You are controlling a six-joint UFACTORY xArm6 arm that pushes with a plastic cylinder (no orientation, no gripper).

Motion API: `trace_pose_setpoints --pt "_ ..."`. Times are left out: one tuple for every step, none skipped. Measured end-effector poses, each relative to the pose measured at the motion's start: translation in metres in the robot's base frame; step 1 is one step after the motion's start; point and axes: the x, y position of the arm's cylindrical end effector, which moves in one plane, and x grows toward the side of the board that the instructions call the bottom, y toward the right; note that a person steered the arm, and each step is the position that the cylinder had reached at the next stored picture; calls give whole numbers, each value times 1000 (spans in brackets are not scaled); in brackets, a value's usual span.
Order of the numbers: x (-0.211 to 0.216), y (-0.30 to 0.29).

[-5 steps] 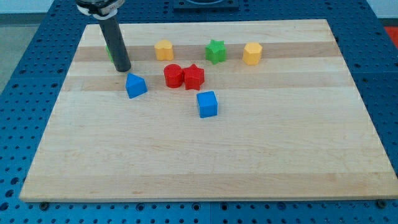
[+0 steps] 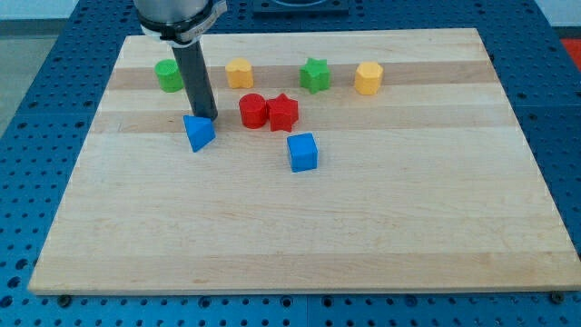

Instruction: Move red circle along with red star slightly right

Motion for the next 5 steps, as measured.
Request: trace_pose_setpoints --pt "-8 2" --pt "-8 9" --pt "-8 25" --pt "-8 25" --pt "-3 41"
